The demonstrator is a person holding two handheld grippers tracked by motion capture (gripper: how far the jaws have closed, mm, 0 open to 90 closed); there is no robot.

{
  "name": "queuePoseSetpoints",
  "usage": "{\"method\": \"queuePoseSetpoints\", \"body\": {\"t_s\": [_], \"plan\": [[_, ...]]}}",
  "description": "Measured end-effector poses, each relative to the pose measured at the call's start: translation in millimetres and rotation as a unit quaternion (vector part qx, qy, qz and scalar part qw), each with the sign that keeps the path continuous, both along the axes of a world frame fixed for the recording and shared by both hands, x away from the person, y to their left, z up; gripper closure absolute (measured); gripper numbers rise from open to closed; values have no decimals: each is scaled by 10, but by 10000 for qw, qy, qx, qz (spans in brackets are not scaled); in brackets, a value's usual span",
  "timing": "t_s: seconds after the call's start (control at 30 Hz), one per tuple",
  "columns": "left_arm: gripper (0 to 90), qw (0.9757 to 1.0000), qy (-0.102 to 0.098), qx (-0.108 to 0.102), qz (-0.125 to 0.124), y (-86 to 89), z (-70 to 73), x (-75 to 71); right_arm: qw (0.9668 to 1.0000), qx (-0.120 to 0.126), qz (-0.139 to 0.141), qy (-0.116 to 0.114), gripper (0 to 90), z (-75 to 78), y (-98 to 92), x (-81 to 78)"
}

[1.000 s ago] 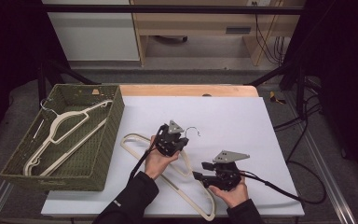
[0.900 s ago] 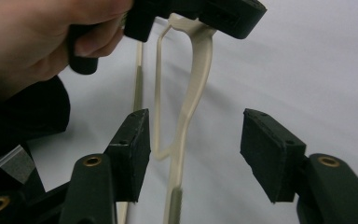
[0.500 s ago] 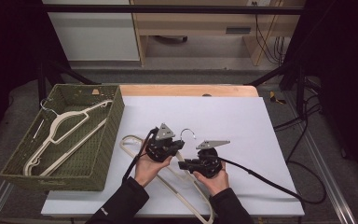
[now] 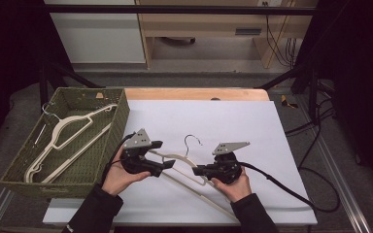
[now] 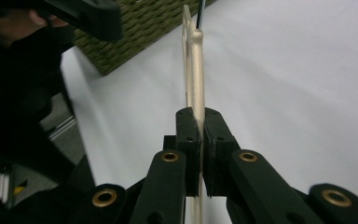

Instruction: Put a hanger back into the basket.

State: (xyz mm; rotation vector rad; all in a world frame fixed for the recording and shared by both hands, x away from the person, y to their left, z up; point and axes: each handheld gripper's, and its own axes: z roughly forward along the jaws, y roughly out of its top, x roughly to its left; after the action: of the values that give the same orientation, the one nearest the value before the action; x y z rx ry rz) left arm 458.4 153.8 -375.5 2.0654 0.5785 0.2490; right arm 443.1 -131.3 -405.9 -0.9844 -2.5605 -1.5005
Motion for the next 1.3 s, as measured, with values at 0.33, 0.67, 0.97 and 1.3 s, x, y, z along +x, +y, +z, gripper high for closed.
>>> {"method": "queuePoseSetpoints", "body": {"t_s": [0.33,0.67,0.97,1.3], "plan": [[409,9966,14,514,-640,-76,-99,-86,9976,-79,665,-152,874,76,19,-150],[652,9906,166,873,-1039,-121,-165,-180,9952,-145,954,-166,873,1,61,-217],[773,9898,139,904,-1093,-102,-88,-327,9954,-151,776,-543,784,39,35,-241],[862,9942,267,662,-800,-187,-83,-463,9948,-145,143,-998,551,109,-104,-242]]}}
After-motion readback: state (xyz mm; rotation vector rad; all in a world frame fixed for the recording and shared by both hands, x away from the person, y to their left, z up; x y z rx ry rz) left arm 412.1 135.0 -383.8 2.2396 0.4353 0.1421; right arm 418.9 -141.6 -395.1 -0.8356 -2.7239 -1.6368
